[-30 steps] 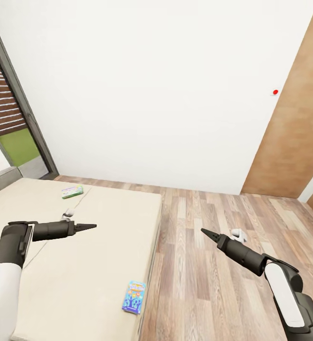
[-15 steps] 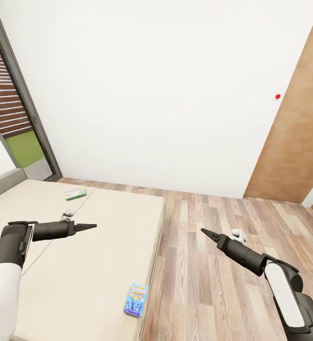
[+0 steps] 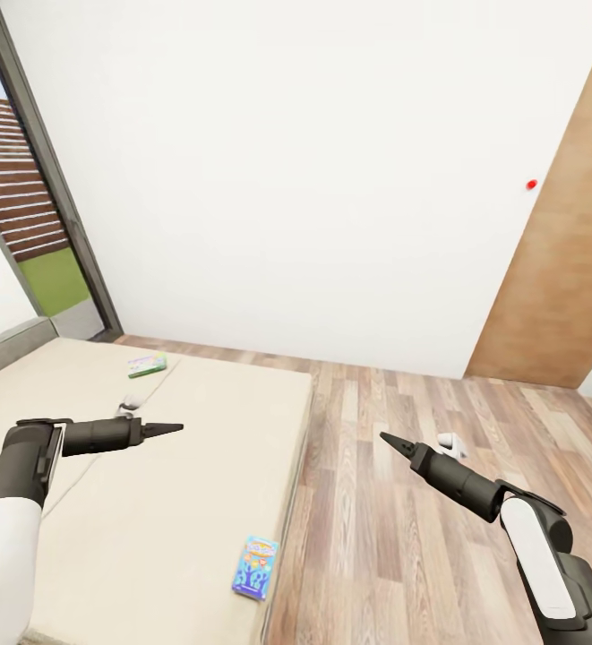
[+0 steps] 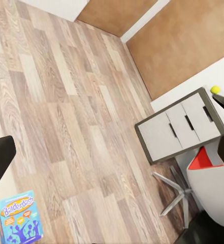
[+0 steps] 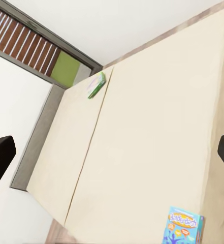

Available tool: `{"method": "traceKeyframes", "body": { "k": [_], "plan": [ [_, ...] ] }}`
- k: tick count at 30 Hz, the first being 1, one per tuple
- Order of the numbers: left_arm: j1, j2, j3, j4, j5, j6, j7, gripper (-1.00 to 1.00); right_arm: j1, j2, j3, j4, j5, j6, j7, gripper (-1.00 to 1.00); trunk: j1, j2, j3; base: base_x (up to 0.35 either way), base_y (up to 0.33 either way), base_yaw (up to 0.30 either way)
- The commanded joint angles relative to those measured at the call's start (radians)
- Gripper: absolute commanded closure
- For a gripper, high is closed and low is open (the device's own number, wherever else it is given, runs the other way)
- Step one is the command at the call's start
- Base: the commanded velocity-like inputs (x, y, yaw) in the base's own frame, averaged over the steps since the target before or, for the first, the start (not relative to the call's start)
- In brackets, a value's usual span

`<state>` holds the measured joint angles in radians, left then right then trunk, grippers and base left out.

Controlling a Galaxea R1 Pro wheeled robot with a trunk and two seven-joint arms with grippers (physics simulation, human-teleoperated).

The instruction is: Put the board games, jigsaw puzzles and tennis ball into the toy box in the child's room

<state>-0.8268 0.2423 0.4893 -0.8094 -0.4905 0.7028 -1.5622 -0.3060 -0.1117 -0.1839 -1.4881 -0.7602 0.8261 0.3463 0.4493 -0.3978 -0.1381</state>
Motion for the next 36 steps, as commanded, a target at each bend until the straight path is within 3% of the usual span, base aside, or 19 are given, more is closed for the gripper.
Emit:
{"method": "traceKeyframes", "body": {
  "k": [1, 24, 36],
  "plan": [
    [-0.001, -0.001, 0.003, -0.001, -0.010, 0.011, -0.009, -1.00, -0.001, 0.000, -0.002, 0.000, 0.003, 0.005, 0.005, -1.00, 0.001, -0.002, -0.002, 0.000, -0.035, 0.182],
    [0.000, -0.016, 0.003, 0.000, -0.019, 0.009, -0.009, -1.00, -0.001, 0.003, -0.001, 0.028, 0.004, 0.005, 0.004, -1.00, 0.001, -0.002, 0.000, 0.000, -0.005, 0.027],
    [0.000, -0.020, 0.003, 0.000, -0.019, 0.009, -0.009, -1.00, -0.001, 0.003, 0.000, 0.028, 0.004, 0.005, 0.005, -1.00, 0.001, -0.002, 0.004, 0.000, -0.110, 0.236]
  ]
}}
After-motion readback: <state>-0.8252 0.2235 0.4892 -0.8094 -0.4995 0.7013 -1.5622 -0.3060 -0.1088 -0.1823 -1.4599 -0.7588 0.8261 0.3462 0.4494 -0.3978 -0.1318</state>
